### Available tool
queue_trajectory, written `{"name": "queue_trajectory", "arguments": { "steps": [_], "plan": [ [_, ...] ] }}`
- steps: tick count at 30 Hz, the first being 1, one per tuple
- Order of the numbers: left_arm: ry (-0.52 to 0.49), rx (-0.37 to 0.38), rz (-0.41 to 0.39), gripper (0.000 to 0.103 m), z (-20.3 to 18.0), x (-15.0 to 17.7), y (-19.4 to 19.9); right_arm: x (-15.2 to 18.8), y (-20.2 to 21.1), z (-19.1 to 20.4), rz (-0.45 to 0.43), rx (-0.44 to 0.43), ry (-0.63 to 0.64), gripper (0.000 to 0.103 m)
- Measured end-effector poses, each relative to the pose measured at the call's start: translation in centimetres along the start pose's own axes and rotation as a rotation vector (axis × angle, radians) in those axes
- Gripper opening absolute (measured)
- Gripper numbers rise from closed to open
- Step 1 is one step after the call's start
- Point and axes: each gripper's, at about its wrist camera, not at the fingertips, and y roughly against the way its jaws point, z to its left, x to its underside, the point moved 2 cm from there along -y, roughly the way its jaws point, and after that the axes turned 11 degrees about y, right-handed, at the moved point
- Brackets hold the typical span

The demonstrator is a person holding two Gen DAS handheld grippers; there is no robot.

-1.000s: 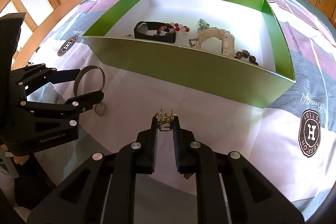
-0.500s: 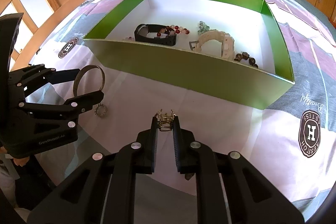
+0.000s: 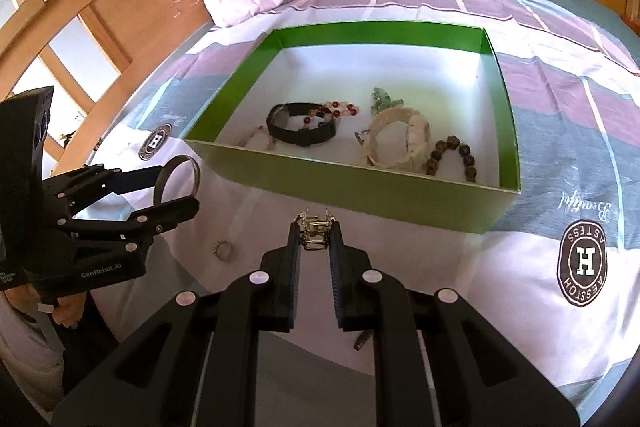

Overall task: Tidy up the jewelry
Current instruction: 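Hold the silver bangle in the left tool and the gold charm in the right tool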

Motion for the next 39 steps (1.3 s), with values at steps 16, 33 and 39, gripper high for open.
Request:
{"name": "queue_trajectory", "arguments": {
  "steps": [16,33,39],
  "plan": [
    [-0.041,-0.003,-0.116,0.06,-0.8,-0.3,1.9,-0.9,1.5,0.4,-0.086,0.04,0.025,0.014],
    [-0.065,-0.025,-0.079,0.06,-1.5,0.4,0.2,-0.1,-0.1,1.3,-0.034,0.071,0.054,0.014],
    [-0.084,-0.039,-0.054,0.06,-2.0,0.9,-0.7,0.6,-1.8,1.5,0.02,0.067,0.055,0.014]
  ]
}}
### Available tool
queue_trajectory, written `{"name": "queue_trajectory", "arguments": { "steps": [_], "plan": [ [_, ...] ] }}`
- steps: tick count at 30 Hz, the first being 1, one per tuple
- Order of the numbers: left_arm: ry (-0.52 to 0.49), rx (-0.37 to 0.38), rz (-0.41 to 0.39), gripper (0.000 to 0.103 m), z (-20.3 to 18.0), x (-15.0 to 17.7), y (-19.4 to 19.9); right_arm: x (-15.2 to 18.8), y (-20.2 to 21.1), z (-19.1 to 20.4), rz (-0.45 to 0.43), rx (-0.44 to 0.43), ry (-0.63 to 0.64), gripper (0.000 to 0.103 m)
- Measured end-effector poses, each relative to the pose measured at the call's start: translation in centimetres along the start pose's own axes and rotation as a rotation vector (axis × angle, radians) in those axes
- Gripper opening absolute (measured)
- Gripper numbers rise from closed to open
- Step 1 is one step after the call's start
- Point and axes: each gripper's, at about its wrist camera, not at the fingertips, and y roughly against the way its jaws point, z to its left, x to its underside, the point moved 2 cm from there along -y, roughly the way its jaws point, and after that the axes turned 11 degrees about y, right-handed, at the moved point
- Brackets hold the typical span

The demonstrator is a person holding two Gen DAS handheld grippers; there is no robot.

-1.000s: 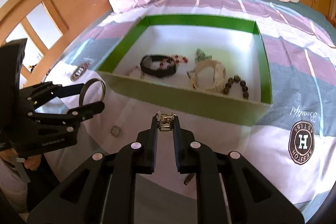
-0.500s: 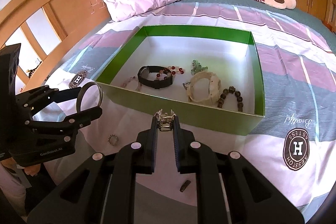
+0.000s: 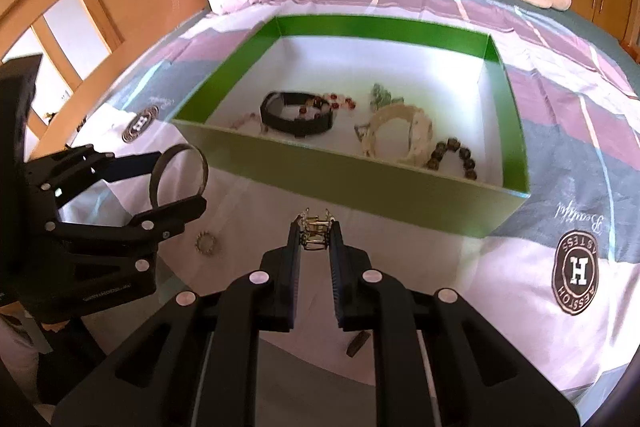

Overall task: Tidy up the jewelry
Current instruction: 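Hold the silver bangle in the left tool and the gold charm in the right tool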

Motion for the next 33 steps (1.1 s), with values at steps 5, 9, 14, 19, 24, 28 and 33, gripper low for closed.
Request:
{"name": "queue_trajectory", "arguments": {
  "steps": [5,9,14,19,24,28,33],
  "plan": [
    [0.004,0.005,-0.005,0.06,-0.1,0.0,0.2,0.2,-0.8,0.4,0.015,-0.004,-0.002,0.014],
    [0.01,0.003,-0.005,0.06,0.0,-0.1,0.3,0.3,-1.1,0.5,0.02,-0.003,0.002,0.014],
    [0.012,-0.002,-0.006,0.06,0.1,-0.1,0.2,0.2,-0.9,0.4,0.007,0.001,0.002,0.014],
    [0.042,-0.006,-0.061,0.06,0.7,-0.8,1.2,-0.3,0.6,0.3,-0.056,-0.008,0.002,0.014],
    [0.113,0.025,-0.125,0.06,2.1,-1.9,2.6,-0.9,2.2,0.4,-0.13,-0.04,0.006,0.014],
    [0.128,0.016,-0.117,0.06,2.5,-2.2,2.3,-1.0,2.0,0.5,-0.123,-0.035,0.007,0.014],
    [0.121,0.007,-0.1,0.06,2.3,-2.2,1.9,-0.9,1.9,0.5,-0.121,-0.035,0.002,0.014]
  ]
}}
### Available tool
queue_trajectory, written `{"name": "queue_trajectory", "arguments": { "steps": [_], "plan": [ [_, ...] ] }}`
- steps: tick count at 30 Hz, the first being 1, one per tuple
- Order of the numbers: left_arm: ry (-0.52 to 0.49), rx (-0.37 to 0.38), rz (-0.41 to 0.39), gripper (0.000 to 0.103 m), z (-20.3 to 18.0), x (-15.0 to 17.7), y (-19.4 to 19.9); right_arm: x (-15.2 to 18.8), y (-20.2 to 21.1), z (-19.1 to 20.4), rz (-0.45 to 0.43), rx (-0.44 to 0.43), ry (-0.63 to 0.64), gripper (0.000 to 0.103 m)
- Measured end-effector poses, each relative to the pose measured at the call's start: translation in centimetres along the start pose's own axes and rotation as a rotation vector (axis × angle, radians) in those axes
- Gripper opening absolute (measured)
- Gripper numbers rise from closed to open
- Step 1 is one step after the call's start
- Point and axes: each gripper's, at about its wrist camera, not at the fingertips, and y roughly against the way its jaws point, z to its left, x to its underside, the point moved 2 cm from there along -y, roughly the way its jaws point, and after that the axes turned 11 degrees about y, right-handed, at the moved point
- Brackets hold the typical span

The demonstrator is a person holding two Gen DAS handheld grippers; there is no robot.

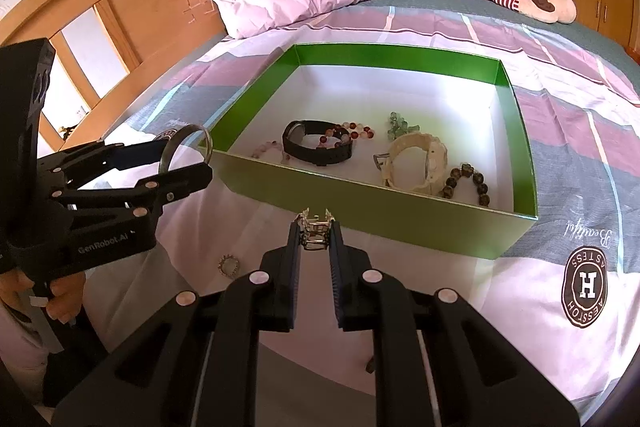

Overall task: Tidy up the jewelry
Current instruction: 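Hold the silver bangle in the left tool and the gold charm in the right tool, then carry the bangle and charm over the box and open both tools inside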

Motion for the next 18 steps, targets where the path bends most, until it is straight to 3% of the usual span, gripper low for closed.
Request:
{"name": "queue_trajectory", "arguments": {
  "steps": [18],
  "plan": [
    [-0.006,-0.009,0.002,0.06,-0.18,0.37,-0.21,-0.04,0.05,0.13,-0.004,0.005,-0.001,0.014]
  ]
}}
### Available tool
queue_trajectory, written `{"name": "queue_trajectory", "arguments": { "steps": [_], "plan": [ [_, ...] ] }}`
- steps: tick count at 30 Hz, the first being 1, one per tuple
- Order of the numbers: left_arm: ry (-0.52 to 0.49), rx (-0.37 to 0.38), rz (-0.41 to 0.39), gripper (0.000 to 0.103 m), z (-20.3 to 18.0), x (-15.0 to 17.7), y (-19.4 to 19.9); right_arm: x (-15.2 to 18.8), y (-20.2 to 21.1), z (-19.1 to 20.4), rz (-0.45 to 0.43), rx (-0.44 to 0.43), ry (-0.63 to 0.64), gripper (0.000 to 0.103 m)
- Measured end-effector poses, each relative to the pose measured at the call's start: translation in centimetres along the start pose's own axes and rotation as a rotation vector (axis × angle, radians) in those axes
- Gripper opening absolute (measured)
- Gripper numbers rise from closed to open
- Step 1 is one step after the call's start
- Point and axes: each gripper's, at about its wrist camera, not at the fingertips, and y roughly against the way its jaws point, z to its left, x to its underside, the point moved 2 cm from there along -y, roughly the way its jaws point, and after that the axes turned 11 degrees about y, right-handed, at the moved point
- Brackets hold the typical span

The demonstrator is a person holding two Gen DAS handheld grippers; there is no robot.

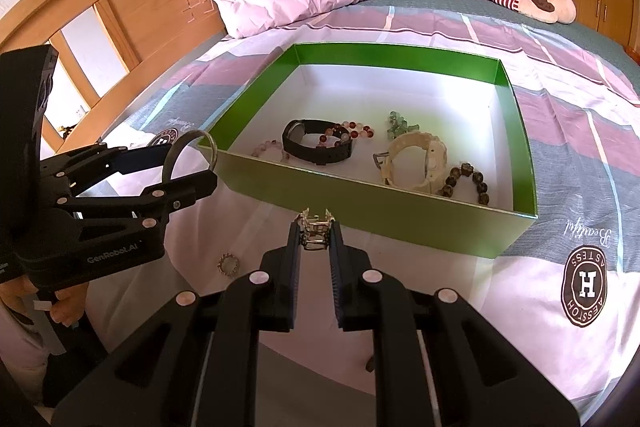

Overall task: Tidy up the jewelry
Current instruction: 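Carry the bangle and charm over the box and open both tools inside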

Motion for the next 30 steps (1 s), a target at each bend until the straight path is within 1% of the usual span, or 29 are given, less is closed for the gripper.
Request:
{"name": "queue_trajectory", "arguments": {
  "steps": [3,6,9,13,14,16,18,20,22,24,25,27,28,30],
  "plan": [
    [0.016,0.006,-0.012,0.06,0.3,-0.3,0.3,-0.2,0.3,-0.1,-0.018,-0.003,-0.007,0.014],
    [0.032,0.017,-0.033,0.06,0.6,-1.0,0.8,-0.9,1.2,-0.3,-0.061,-0.005,-0.011,0.014],
    [0.061,0.025,-0.066,0.06,0.9,-3.0,1.1,-2.7,1.9,-0.9,-0.104,0.001,-0.019,0.014],
    [0.105,0.075,-0.077,0.06,1.0,-6.8,0.7,-5.6,2.0,-3.1,-0.146,0.015,-0.065,0.014],
    [0.111,0.091,-0.064,0.06,0.9,-7.6,0.3,-6.5,1.6,-3.9,-0.145,0.024,-0.076,0.014],
    [0.113,0.118,-0.034,0.06,0.8,-9.2,-0.8,-7.8,0.6,-5.3,-0.116,0.056,-0.095,0.014],
    [0.116,0.126,-0.005,0.06,0.4,-10.6,-2.2,-8.9,-1.3,-6.9,-0.048,0.093,-0.126,0.014],
    [0.129,0.137,0.051,0.06,-0.2,-12.0,-4.4,-9.3,-3.1,-8.4,0.004,0.105,-0.164,0.014],
    [0.159,0.179,0.116,0.06,-0.8,-12.6,-6.4,-9.1,-4.9,-9.4,0.066,0.115,-0.188,0.014],
    [0.199,0.242,0.2,0.06,-1.3,-13.0,-8.8,-9.0,-6.4,-10.4,0.112,0.134,-0.206,0.014],
    [0.204,0.24,0.221,0.06,-1.5,-13.0,-9.7,-9.0,-6.7,-10.7,0.121,0.145,-0.214,0.014],
    [0.197,0.202,0.25,0.06,-1.9,-13.3,-11.3,-9.1,-7.0,-11.3,0.129,0.16,-0.232,0.015],
    [0.193,0.191,0.254,0.06,-2.0,-13.4,-11.8,-9.1,-7.0,-11.6,0.133,0.162,-0.245,0.018],
    [0.187,0.162,0.254,0.063,-2.0,-13.4,-12.1,-9.3,-6.3,-11.8,0.129,0.17,-0.253,0.052]
  ]
}}
